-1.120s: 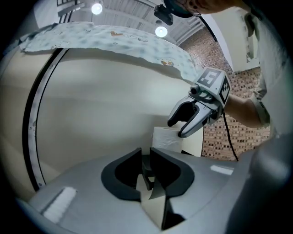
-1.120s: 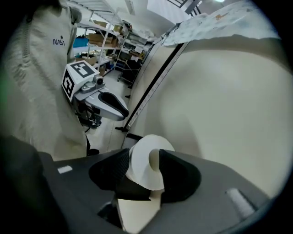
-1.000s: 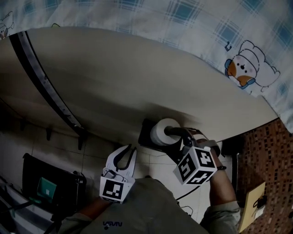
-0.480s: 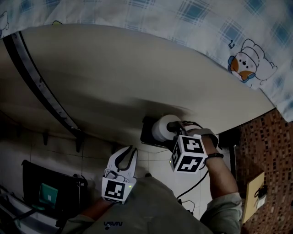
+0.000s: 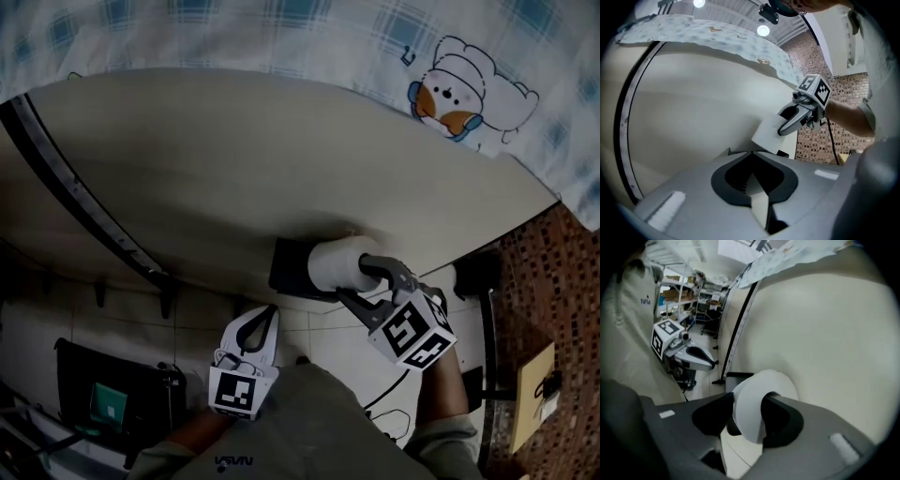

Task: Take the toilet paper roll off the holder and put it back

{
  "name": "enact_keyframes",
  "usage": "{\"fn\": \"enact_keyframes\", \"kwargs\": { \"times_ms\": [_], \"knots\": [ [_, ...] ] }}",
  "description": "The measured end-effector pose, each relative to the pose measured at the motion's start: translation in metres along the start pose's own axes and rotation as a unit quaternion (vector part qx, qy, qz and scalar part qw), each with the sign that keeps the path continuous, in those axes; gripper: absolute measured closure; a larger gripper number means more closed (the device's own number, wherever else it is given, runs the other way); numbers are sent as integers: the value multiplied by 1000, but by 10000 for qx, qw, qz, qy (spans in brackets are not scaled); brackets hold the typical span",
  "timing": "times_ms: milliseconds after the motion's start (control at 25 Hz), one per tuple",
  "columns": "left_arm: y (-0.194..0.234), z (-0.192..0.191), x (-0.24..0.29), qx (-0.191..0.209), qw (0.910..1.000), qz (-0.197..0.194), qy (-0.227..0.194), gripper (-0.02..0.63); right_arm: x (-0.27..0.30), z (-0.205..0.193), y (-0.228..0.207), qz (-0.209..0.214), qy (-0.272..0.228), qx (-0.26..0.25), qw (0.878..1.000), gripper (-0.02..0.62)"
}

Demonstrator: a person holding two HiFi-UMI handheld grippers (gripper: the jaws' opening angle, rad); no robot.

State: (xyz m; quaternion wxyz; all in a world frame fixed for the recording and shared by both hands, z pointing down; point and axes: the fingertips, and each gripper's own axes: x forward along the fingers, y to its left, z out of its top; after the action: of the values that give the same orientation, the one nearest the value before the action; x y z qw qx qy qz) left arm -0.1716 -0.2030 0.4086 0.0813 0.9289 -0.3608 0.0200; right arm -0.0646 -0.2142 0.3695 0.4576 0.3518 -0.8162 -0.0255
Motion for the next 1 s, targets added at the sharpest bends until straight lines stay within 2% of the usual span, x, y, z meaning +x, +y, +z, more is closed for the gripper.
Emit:
{"fn": "enact_keyframes", "kwargs": {
  "times_ms": [120,240,320,440,600,720,800,1000],
  "knots": [
    [-18,-2,9,74,10000,-12,56,600,-29,-14,-7,-89,-896,1004,9909,414],
    [-37,-2,20,122,9999,-29,119,600,-56,-35,-17,-156,-1736,1903,9661,416],
    [-53,-3,29,185,9997,-62,147,600,-72,-53,-23,-161,-2206,2461,9437,416],
    [-76,-7,39,273,9993,-118,227,600,-85,-87,-29,-134,-2708,3333,9030,417],
    [-102,-11,50,426,9985,-94,316,600,-88,-130,-30,73,-3130,4291,8472,420],
    [-115,-17,54,510,9977,30,437,600,-83,-152,-23,399,-3361,4752,8122,422],
    [-122,-21,55,558,9971,157,497,600,-76,-163,-16,628,-3400,4932,7982,423],
    [-130,-36,52,542,9954,499,617,600,-61,-180,-2,1034,-3412,5133,7807,425]
  ]
}}
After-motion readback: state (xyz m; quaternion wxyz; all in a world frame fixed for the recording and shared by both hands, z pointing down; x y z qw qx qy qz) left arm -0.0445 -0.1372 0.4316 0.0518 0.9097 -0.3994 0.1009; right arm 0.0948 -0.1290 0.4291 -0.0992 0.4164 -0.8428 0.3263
